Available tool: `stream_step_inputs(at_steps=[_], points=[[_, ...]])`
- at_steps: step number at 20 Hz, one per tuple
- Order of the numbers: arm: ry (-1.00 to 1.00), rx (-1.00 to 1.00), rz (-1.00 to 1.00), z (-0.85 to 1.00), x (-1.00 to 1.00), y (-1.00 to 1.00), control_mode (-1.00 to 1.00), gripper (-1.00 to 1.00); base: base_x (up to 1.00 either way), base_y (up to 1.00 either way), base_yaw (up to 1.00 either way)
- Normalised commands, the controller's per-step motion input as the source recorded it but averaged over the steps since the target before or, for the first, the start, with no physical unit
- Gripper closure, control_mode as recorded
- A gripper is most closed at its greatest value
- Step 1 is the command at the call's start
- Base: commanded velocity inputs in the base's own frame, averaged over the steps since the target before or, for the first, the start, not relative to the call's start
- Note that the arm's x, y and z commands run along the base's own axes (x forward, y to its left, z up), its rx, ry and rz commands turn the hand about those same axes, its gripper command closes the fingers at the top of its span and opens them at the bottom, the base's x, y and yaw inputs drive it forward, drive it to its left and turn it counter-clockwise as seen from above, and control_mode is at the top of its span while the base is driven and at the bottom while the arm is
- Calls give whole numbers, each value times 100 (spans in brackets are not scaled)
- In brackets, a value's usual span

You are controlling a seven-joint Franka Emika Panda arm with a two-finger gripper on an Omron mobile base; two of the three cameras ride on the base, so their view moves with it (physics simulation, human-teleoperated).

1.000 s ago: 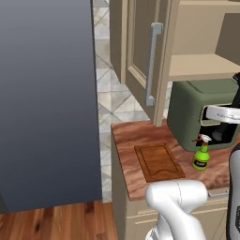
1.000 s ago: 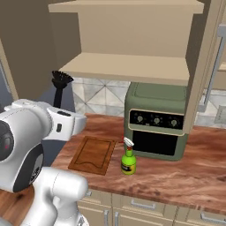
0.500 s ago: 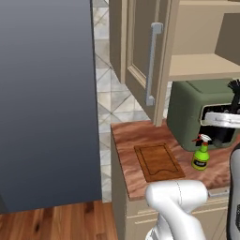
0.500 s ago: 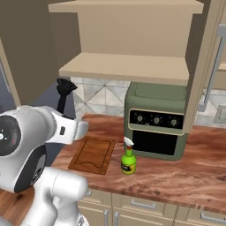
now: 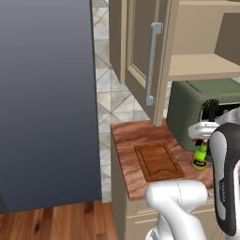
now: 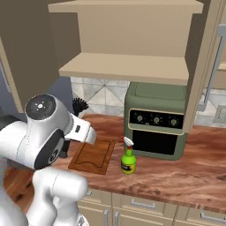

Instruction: Grab the spray bottle from the cabinet, then place it next to the cutting board for sanitizing. Then grab the dish brush from the countertop next to the sink and place it next to the cutting board.

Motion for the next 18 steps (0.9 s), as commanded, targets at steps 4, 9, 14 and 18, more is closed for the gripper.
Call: stream_step_inputs(at_steps=[4, 9, 14, 18], points=[[30, -2, 7, -92, 99, 16, -100, 100, 0, 0, 0], [13, 0, 12, -74, 73, -4, -100, 100, 0, 0, 0], [0, 0, 14, -69, 48, -1, -100, 100, 0, 0, 0], [0, -3, 7, -72, 41, 18, -100, 100, 0, 0, 0]])
